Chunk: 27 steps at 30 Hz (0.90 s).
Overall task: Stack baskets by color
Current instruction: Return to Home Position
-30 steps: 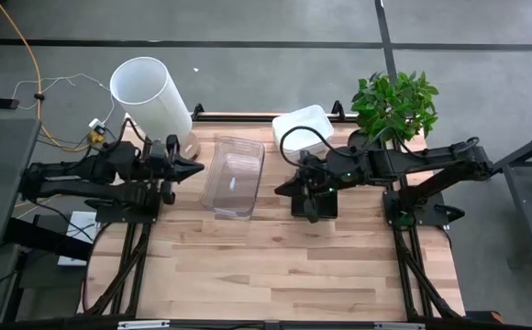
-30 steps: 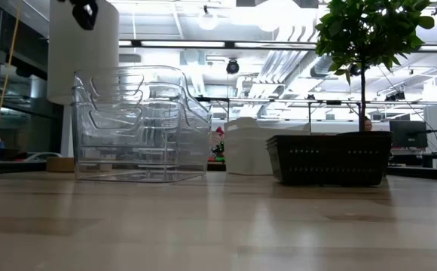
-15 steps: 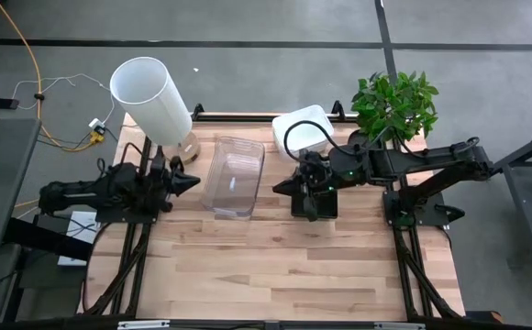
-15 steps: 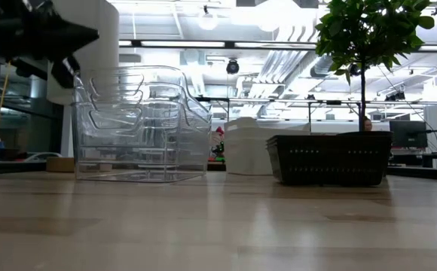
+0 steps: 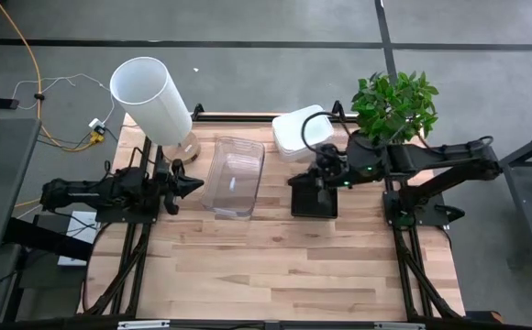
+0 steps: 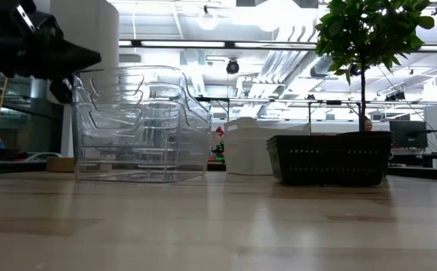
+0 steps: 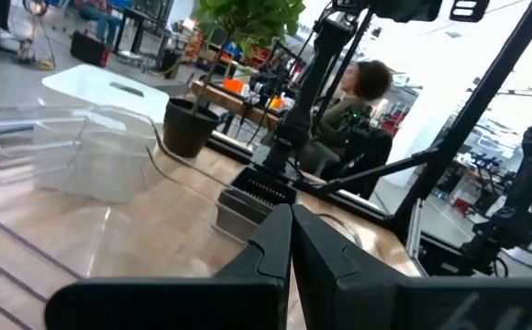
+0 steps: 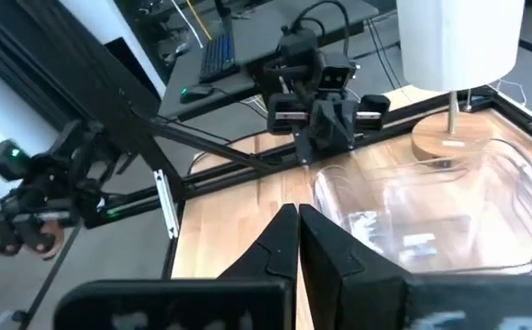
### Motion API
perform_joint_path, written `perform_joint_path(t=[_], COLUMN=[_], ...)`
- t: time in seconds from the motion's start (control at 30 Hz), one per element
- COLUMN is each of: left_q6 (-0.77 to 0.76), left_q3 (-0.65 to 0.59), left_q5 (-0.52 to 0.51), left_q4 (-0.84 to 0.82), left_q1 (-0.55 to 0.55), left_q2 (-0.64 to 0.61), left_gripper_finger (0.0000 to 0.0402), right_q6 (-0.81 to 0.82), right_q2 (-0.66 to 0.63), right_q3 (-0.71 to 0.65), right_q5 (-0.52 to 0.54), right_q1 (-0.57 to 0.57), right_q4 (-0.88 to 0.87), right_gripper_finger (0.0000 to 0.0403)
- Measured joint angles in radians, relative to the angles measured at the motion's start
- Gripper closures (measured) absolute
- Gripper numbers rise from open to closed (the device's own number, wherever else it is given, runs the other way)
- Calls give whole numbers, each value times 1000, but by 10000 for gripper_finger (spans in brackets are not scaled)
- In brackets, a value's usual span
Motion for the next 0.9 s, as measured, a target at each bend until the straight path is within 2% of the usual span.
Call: perform_joint_path(t=[0.27, 0.33, 0.47, 0.63, 0.9], left_q6=[31, 28, 28, 28, 28], left_q3=[0, 0, 0, 0, 0], left_q5=[0, 1, 1, 1, 1], left_q4=[2, 2, 2, 2, 2], left_q1=[0, 0, 0, 0, 0], left_q2=[14, 14, 15, 15, 15], left_gripper_finger=[401, 401, 401, 401, 401], right_q6=[-57, -77, -54, -49, -38], right_q2=[-79, -111, -236, -454, -776], right_q3=[-1, -46, -293, -598, -942], right_q5=[7, -6, -63, -71, -115], right_q1=[28, 28, 12, -34, -131], right_q4=[-173, -136, 68, 274, 476], right_gripper_finger=[403, 403, 403, 403, 403])
